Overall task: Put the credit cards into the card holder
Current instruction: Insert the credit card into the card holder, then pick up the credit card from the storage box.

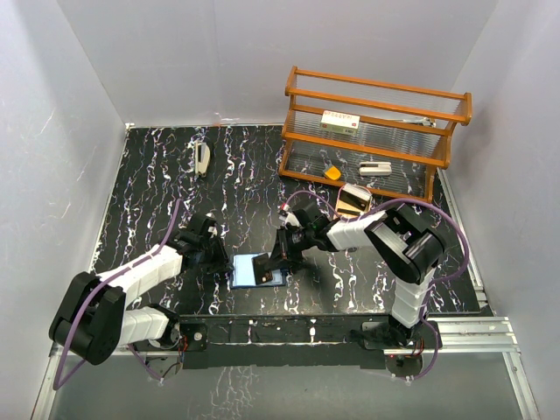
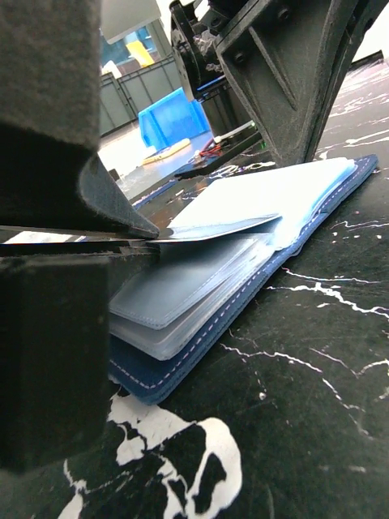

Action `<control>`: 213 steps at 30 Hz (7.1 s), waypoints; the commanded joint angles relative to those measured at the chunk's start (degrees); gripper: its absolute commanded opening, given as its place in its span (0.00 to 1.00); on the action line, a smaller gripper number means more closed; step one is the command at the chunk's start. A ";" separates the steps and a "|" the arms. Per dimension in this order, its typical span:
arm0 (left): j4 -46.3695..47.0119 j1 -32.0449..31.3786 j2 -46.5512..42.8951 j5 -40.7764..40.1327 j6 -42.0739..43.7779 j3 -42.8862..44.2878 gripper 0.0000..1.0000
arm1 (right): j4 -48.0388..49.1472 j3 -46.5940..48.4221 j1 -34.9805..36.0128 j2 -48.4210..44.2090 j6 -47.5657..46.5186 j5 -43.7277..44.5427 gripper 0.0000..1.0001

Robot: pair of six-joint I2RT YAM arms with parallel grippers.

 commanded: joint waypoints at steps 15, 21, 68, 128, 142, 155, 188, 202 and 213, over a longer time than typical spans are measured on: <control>0.86 -0.31 -0.67 4.34 -2.43 -3.81 0.00 | 5.27 -0.34 -0.95 1.39 1.20 2.22 0.02; 1.68 -0.29 -0.93 4.74 -3.16 -4.50 0.00 | 8.94 -2.17 -0.59 0.92 4.07 3.98 0.04; 1.87 -0.14 10.49 6.12 -0.63 4.92 0.00 | -0.42 5.55 6.00 -2.82 -1.64 15.40 0.31; -7.55 0.82 -26.29 3.67 18.61 9.20 0.99 | -33.44 25.24 -15.88 -6.48 -62.90 72.05 0.45; -6.60 0.83 -21.73 7.55 18.79 9.08 0.99 | -30.11 22.14 -16.41 -3.13 -65.31 71.46 0.50; -6.58 0.81 -20.50 7.94 18.80 9.08 0.99 | -29.16 22.48 -16.76 -0.79 -65.32 76.29 0.48; -6.54 0.83 -19.80 7.85 18.55 8.98 0.99 | -30.67 24.94 -16.85 -4.55 -64.39 78.24 0.30; -6.49 0.83 -19.51 8.08 18.53 8.89 0.99 | -31.92 26.13 -16.85 -5.42 -64.04 78.25 0.23; -6.56 0.73 -19.69 8.08 18.26 8.81 0.99 | -35.70 27.64 -16.67 -5.78 -62.19 75.15 0.12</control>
